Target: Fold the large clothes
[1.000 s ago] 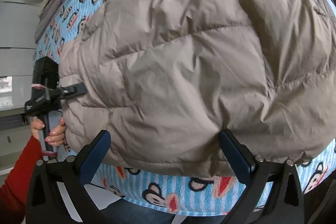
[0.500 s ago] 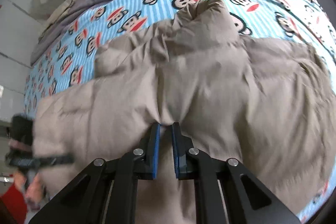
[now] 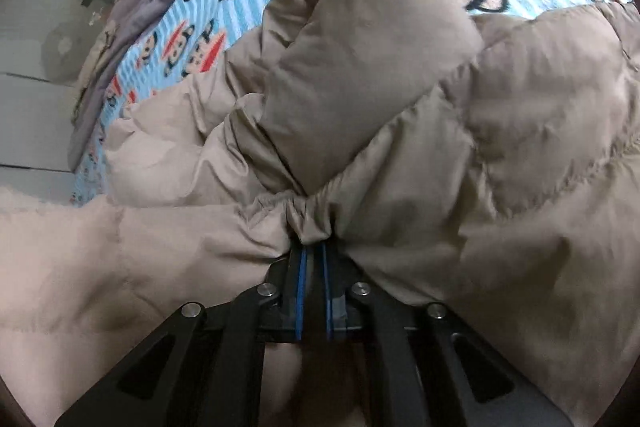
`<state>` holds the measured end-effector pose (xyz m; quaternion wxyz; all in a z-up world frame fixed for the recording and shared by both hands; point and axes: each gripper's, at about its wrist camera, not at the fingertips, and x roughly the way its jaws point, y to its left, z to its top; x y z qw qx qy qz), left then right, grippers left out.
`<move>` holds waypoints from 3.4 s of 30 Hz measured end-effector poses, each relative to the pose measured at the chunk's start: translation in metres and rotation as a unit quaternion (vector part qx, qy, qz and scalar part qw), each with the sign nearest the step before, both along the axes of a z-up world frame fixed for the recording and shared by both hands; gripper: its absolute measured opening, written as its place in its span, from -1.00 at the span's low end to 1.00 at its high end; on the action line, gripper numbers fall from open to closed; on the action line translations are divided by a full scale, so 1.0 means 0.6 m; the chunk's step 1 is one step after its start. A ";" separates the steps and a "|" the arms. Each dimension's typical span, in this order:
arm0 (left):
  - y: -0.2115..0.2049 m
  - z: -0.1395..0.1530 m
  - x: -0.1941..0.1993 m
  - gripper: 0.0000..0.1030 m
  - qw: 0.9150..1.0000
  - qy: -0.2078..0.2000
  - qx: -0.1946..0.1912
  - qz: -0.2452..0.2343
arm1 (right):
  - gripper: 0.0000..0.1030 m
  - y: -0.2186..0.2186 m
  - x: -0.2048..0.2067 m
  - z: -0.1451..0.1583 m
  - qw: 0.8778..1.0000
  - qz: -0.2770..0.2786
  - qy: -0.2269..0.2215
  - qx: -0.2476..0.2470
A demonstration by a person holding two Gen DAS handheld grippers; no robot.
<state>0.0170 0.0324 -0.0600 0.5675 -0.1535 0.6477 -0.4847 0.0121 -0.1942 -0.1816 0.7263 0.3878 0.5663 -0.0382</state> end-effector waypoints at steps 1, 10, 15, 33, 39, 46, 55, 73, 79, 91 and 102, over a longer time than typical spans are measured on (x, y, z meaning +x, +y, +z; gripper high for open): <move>-0.006 0.004 -0.005 -0.44 1.000 -0.005 0.005 -0.003 | -0.88 -0.006 -0.021 0.016 1.000 -0.003 -0.013 0.012; -0.097 0.042 -0.014 -0.44 0.998 -0.030 0.047 -0.016 | -0.85 0.007 -0.251 0.035 0.995 -0.023 -0.022 0.095; -0.165 0.060 -0.056 -0.39 0.993 -0.063 0.084 -0.056 | -0.83 0.019 -0.293 -0.002 0.990 -0.044 -0.017 0.136; -0.487 -0.082 -0.108 0.38 0.987 -0.015 0.071 -0.143 | 0.43 -0.178 -0.520 0.127 0.976 -0.201 -0.075 0.029; -0.533 -0.106 -0.105 0.38 0.982 -0.038 0.100 -0.156 | 0.43 -0.189 -0.513 0.175 0.975 -0.165 -0.137 0.059; -0.452 0.027 -0.066 0.38 0.964 -0.235 0.094 -0.084 | -0.65 -0.179 -0.436 0.149 0.990 -0.110 -0.067 -0.056; -0.384 -0.042 0.007 0.38 0.936 -0.294 0.192 0.009 | -0.67 -0.236 -0.494 0.078 0.987 -0.148 -0.005 -0.060; -0.584 -0.111 -0.045 0.38 0.912 -0.337 0.227 -0.058 | -0.48 -0.347 -0.586 0.069 0.973 -0.224 0.031 -0.034; -0.584 -0.103 -0.048 0.38 0.908 -0.339 0.239 -0.055 | -0.48 -0.377 -0.540 0.147 0.984 -0.158 -0.049 -0.072; -0.520 -0.024 -0.062 0.38 0.904 -0.316 0.287 -0.011 | -0.30 -0.342 -0.452 0.040 0.998 -0.061 0.010 -0.022; -0.436 0.000 -0.094 0.38 0.902 -0.293 0.318 0.021 | 0.13 -0.377 -0.414 0.086 0.998 -0.053 -0.020 -0.032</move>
